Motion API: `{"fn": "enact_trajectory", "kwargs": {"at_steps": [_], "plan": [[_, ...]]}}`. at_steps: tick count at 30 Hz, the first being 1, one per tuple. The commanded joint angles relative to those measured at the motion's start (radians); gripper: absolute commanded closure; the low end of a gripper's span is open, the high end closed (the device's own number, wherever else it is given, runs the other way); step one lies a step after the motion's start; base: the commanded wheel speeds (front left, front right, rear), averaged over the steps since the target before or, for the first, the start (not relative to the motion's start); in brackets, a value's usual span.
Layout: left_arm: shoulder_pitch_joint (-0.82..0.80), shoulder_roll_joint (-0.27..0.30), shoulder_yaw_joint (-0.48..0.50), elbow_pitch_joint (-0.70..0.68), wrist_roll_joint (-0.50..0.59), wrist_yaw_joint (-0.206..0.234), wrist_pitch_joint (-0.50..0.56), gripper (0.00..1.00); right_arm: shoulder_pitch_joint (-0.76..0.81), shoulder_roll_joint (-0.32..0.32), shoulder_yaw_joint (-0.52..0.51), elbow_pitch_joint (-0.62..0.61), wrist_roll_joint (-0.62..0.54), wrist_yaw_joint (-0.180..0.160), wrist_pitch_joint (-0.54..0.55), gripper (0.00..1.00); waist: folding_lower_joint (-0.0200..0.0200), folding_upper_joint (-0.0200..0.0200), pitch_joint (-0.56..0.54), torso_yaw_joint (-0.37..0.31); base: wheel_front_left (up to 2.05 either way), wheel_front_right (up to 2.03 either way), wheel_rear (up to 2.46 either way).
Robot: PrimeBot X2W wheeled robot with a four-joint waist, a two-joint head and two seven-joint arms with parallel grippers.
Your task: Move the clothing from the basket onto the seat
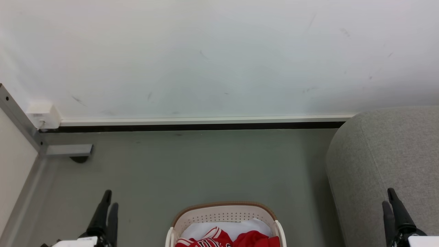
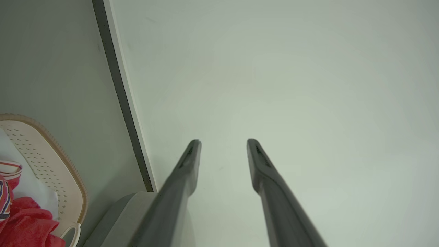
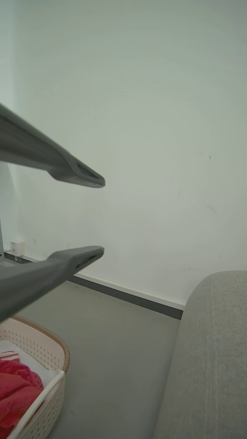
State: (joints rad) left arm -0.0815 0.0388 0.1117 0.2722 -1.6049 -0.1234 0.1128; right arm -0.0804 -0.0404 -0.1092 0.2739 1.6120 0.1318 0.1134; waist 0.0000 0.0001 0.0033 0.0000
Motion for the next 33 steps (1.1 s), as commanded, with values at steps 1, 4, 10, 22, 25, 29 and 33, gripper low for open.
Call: {"fn": "enact_trajectory", "kwargs": {"at_steps": [1, 4, 10, 22, 25, 29, 33], "plan": [[-0.010, 0.002, -0.005, -0.012, 0.001, -0.002, -0.010, 0.00, -0.009, -0.004, 0.007, -0.013, 0.003, 0.000, -0.005, 0.00, 0.0000, -0.0001, 0.000, 0.000, 0.00, 0.00, 0.00], [-0.013, 0.003, -0.012, -0.019, 0.002, -0.002, -0.025, 0.00, -0.013, -0.005, 0.020, -0.022, 0.006, 0.000, -0.021, 0.00, 0.0000, -0.0001, 0.002, 0.001, 0.00, 0.00, 0.00], [-0.023, 0.004, -0.022, -0.037, 0.038, -0.003, -0.055, 0.00, -0.023, -0.005, 0.045, -0.042, -0.001, 0.000, -0.052, 0.00, 0.0000, -0.0001, 0.005, 0.002, 0.00, 0.00, 0.00], [-0.032, 0.005, -0.039, -0.074, 0.203, -0.004, -0.105, 0.00, -0.041, -0.016, 0.083, -0.063, -0.102, 0.000, -0.104, 0.00, 0.0000, -0.0001, 0.011, 0.005, 0.00, 0.00, 0.00], [-0.033, 0.006, -0.036, -0.087, 0.274, -0.004, -0.117, 0.00, -0.045, -0.018, 0.096, -0.075, -0.157, 0.000, -0.117, 0.00, 0.0000, -0.0001, 0.012, 0.005, 0.00, 0.00, 0.00], [-0.034, 0.006, -0.041, -0.104, 0.372, -0.004, -0.133, 0.00, -0.047, -0.020, 0.116, -0.091, -0.228, 0.000, -0.133, 0.00, 0.0000, -0.0001, 0.014, 0.005, 0.00, 0.00, 0.00], [-0.032, 0.007, -0.045, -0.118, 0.456, -0.005, -0.148, 0.00, -0.051, -0.025, 0.137, -0.101, -0.295, -0.001, -0.148, 0.00, 0.0000, -0.0001, 0.014, 0.004, 0.00, 0.00, 0.00]]}}
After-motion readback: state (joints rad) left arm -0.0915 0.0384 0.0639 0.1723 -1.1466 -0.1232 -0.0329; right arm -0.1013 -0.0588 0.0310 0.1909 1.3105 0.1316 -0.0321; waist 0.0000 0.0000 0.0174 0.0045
